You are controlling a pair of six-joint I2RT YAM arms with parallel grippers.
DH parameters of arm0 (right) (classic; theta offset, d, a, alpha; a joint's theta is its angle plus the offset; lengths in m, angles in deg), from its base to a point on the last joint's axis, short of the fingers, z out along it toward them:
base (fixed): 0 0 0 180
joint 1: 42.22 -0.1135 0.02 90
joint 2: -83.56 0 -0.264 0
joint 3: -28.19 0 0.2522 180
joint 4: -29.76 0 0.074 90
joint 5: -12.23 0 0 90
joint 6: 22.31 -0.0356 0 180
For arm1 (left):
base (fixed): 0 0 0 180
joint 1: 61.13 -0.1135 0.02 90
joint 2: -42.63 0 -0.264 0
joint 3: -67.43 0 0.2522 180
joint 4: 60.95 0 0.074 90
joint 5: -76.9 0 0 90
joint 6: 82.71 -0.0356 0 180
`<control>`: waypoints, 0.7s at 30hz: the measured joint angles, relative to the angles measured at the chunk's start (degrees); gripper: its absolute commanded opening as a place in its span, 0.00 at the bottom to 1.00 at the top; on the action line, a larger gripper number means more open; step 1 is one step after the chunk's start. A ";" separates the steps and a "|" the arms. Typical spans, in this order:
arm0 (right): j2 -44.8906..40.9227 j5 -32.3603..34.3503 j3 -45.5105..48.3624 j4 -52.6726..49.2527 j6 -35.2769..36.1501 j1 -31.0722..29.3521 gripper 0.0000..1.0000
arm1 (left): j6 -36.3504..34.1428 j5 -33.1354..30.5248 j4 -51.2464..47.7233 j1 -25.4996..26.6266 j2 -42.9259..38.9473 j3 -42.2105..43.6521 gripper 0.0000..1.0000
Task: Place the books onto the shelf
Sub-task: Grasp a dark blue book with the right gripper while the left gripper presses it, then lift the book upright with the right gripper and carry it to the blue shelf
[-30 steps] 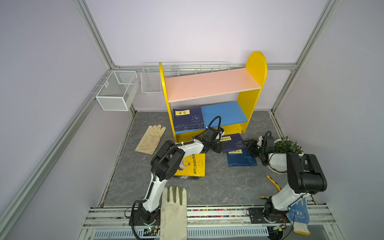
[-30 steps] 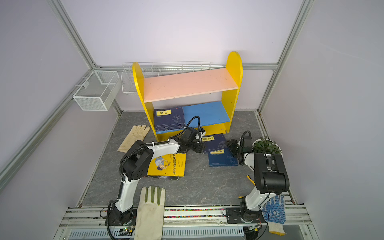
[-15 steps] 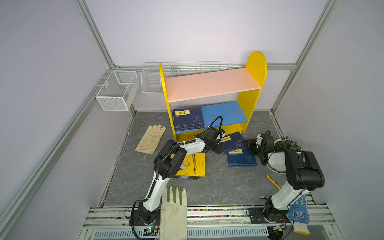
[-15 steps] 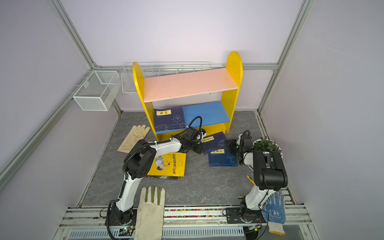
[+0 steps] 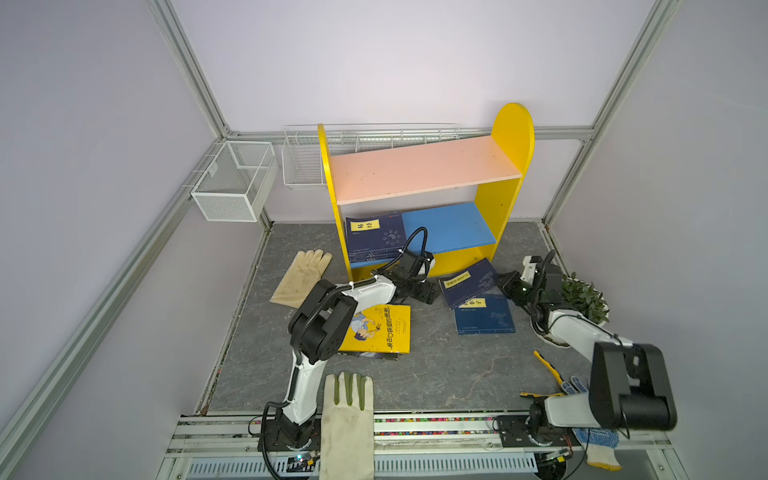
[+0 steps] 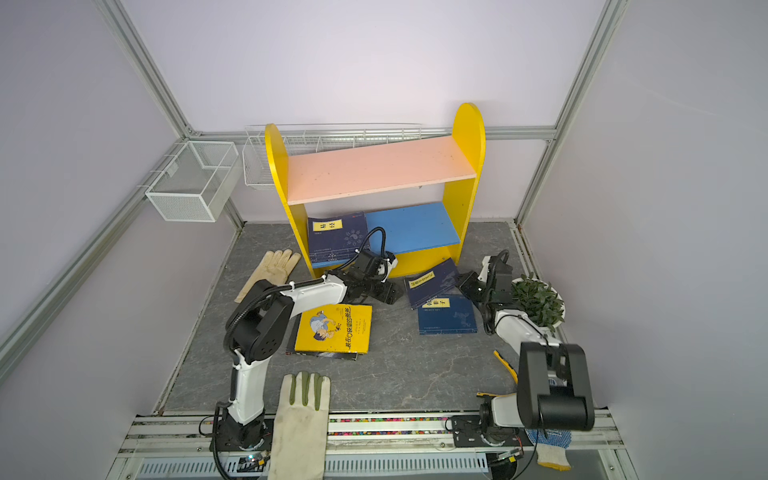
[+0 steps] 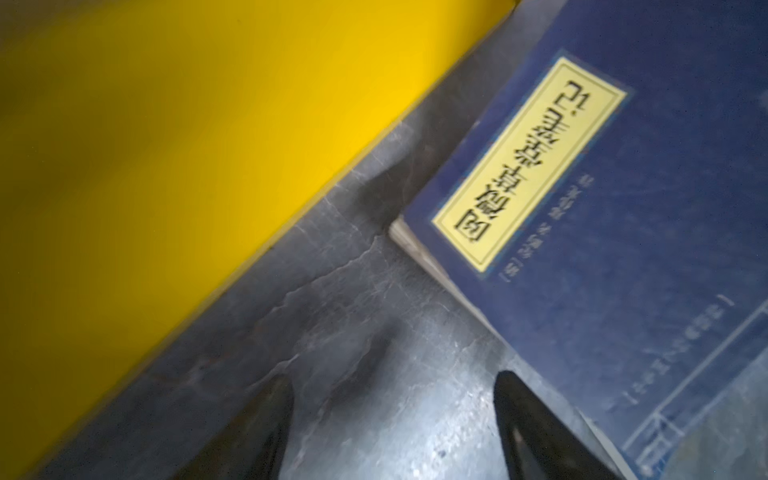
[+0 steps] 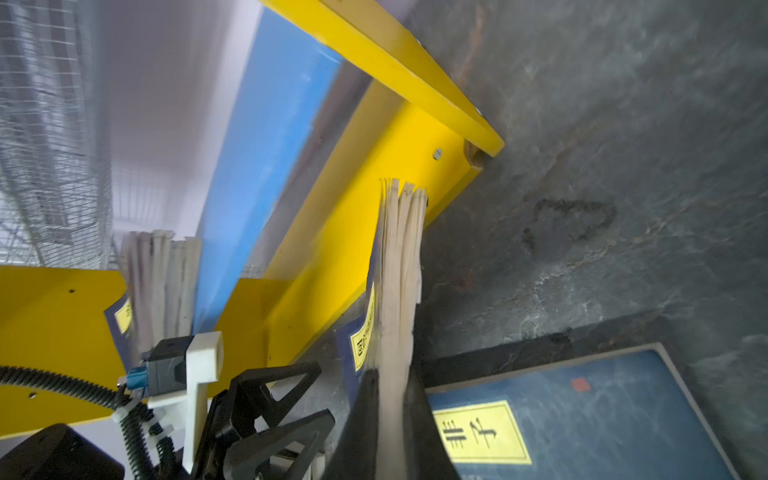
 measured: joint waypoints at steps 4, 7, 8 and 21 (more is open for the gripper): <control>-12.00 0.79 -0.02 -7.23 3.91 0.00 0.06 | 2.80 0.63 6.38 -0.83 -7.69 5.62 0.83; -18.40 -0.20 -0.02 -9.88 4.85 -0.22 0.06 | 3.87 0.31 10.71 -1.07 -13.22 10.47 0.84; -20.00 -0.50 -0.15 -10.21 4.85 -0.55 0.07 | 3.98 -0.02 11.72 -1.22 -14.95 12.09 0.84; -7.78 2.36 -12.26 3.89 0.15 -16.87 0.06 | 7.37 -15.23 19.17 -2.25 -38.99 34.80 0.81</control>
